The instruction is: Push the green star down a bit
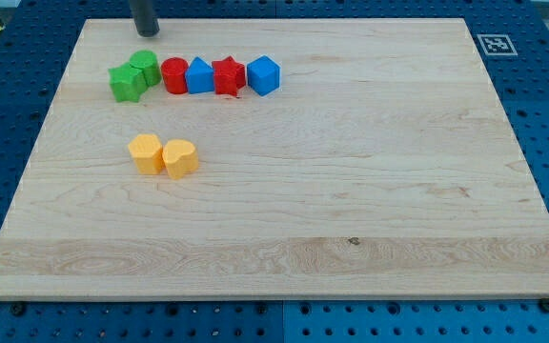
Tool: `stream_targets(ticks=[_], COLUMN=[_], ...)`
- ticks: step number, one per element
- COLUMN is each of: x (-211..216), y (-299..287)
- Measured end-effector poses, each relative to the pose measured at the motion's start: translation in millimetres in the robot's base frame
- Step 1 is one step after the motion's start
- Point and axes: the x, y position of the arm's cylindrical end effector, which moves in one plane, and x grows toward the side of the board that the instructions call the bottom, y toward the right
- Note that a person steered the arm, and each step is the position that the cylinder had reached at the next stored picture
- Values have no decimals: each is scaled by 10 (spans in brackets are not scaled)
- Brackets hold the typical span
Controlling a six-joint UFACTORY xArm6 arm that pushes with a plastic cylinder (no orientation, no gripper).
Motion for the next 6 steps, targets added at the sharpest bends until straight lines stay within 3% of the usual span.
stream_targets(ticks=[2,4,5,6], x=[702,1760,1988,1902], y=[-212,-212,-212,-199])
